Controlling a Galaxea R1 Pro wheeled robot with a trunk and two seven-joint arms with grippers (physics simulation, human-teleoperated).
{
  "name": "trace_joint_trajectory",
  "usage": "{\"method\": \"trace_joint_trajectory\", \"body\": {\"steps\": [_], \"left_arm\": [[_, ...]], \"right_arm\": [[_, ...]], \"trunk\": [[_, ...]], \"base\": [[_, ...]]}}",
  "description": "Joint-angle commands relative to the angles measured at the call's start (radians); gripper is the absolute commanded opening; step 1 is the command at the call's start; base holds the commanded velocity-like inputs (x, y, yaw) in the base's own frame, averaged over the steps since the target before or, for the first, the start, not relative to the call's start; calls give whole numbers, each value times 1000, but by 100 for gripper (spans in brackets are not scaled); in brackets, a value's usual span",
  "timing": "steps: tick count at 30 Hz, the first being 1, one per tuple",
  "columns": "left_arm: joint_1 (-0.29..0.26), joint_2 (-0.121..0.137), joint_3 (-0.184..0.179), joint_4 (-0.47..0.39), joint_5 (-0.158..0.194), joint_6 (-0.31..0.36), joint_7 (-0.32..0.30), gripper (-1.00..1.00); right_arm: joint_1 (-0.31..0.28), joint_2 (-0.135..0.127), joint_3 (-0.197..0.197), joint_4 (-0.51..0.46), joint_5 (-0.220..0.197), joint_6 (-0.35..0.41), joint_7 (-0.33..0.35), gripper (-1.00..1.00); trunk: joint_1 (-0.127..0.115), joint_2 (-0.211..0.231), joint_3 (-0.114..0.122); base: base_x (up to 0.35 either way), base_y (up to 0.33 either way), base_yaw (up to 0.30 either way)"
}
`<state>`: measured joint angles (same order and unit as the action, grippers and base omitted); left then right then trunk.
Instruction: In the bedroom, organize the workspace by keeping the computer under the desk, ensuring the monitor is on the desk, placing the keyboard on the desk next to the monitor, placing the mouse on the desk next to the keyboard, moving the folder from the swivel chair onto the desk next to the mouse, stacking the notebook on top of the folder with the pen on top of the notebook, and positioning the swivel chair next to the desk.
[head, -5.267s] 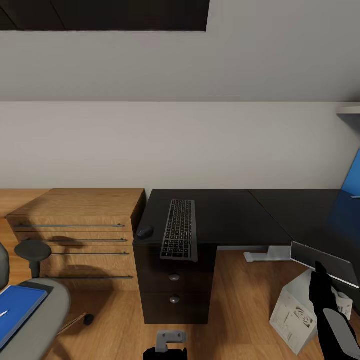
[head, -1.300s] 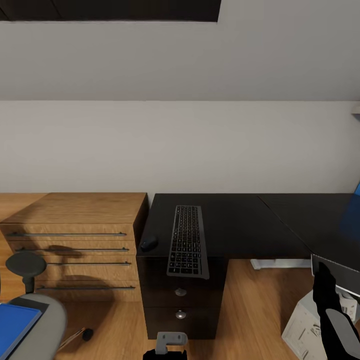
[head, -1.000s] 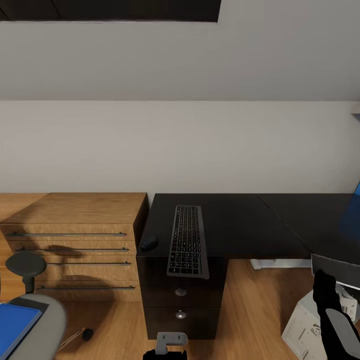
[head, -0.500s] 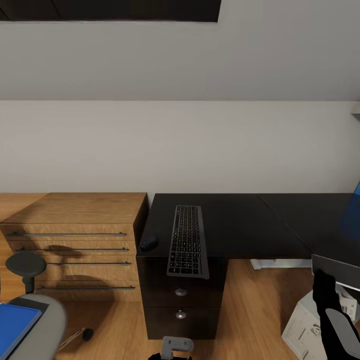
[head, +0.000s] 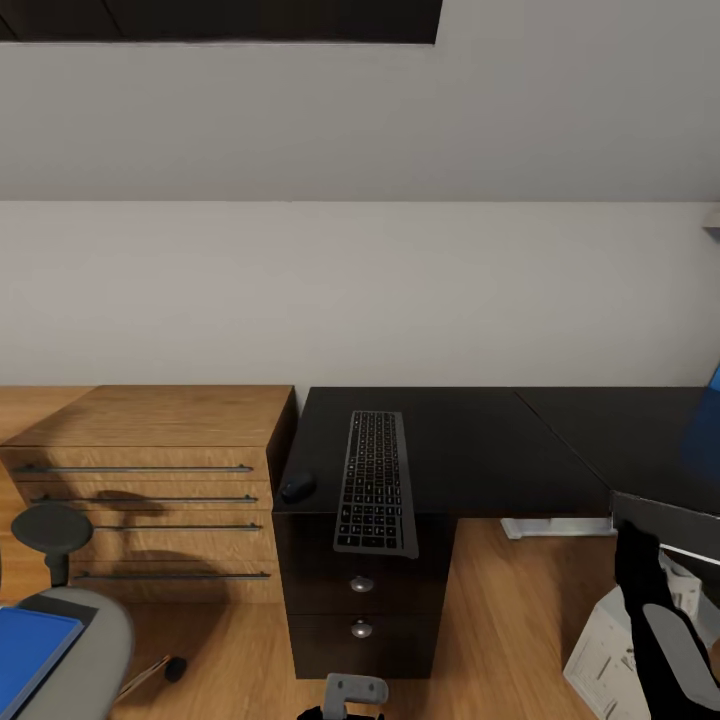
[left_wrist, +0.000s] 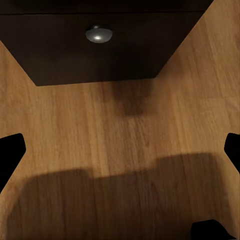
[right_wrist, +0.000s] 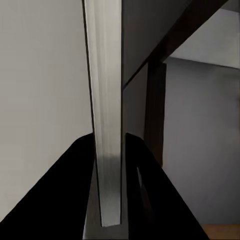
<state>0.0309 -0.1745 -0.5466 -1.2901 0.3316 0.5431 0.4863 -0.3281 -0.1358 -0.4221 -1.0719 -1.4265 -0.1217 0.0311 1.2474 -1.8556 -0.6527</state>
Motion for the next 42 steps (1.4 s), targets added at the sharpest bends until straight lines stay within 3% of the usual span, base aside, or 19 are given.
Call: {"method": "trace_joint_trajectory", "body": {"steps": [1, 14, 16, 23, 27, 32, 37, 42], "left_arm": [[0, 0, -1, -2, 10, 1, 9, 100], [0, 0, -1, 0, 10, 1, 9, 100], [0, 0, -3, 10, 10, 1, 9, 100], [0, 0, -4, 16, 10, 1, 9, 100], [0, 0, -4, 17, 10, 1, 9, 100], [0, 0, -4, 17, 10, 1, 9, 100], [0, 0, -4, 17, 10, 1, 9, 100], [0, 0, -3, 17, 10, 2, 9, 100]], "right_arm": [[0, -1, 18, -8, -11, -3, 3, -100], [0, -1, 47, -17, -11, 5, 3, -100], [0, -2, 81, -17, -11, 52, 3, -100], [0, 1, 121, -17, -12, 159, 3, -100], [0, 2, 163, -13, -13, 237, 5, -100], [0, 5, 187, -10, -14, 266, 7, -100], [0, 30, 248, -8, -14, 271, 11, -100], [0, 62, 262, -7, -13, 271, 23, -100]], "trunk": [[0, 0, -1], [0, 0, -1], [0, 0, -1], [0, 0, -1], [0, 0, -1], [0, 0, -1], [0, 0, -1], [0, 0, -1]], "base": [[0, 0, 0], [0, 0, 0], [0, 0, 0], [0, 0, 0], [0, 0, 0], [0, 0, 0], [0, 0, 0], [0, 0, 0]]}}
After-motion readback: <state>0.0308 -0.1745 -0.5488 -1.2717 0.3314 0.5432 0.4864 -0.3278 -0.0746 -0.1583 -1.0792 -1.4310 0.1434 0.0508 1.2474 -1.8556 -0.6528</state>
